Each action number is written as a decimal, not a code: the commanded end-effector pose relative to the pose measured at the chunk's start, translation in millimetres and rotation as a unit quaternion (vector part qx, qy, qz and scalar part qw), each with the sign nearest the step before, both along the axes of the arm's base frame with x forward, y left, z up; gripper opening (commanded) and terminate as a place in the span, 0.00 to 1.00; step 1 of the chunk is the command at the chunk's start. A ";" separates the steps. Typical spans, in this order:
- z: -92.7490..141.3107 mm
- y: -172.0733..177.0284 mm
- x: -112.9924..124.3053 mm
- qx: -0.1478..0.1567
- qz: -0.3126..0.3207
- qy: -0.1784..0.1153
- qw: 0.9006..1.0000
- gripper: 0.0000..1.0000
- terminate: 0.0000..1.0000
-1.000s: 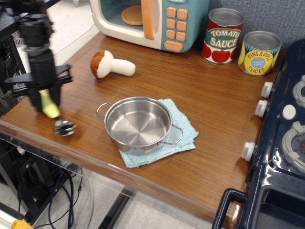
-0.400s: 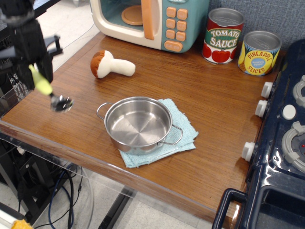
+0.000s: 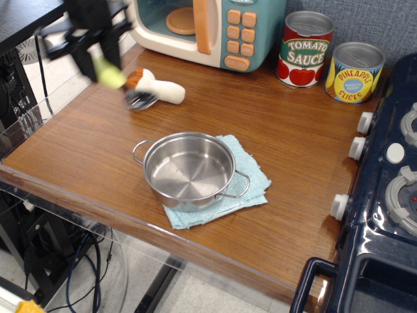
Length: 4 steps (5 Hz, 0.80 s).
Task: Put the spoon closer to the black stove, in between the cans and the pot, with the metal part of the spoon facing the stove.
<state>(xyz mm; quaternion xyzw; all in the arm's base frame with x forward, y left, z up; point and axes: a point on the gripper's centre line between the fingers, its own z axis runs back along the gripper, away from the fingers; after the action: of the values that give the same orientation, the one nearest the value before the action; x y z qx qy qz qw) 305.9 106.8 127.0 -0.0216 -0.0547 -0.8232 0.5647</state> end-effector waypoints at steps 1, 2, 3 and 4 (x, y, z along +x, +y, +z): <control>7.9 -87.1 73.1 0.005 -0.032 -0.016 0.999 0.00 0.00; -16.0 -108.8 84.0 0.007 -0.056 -0.019 0.998 0.00 0.00; -45.0 -133.0 95.4 0.004 -0.086 -0.009 0.996 0.00 0.00; -69.2 -141.7 105.6 0.013 -0.092 0.004 0.996 0.00 0.00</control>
<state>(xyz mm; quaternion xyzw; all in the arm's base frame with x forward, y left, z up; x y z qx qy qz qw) 409.7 -36.3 33.2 -0.0488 -0.0226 -0.8710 0.4883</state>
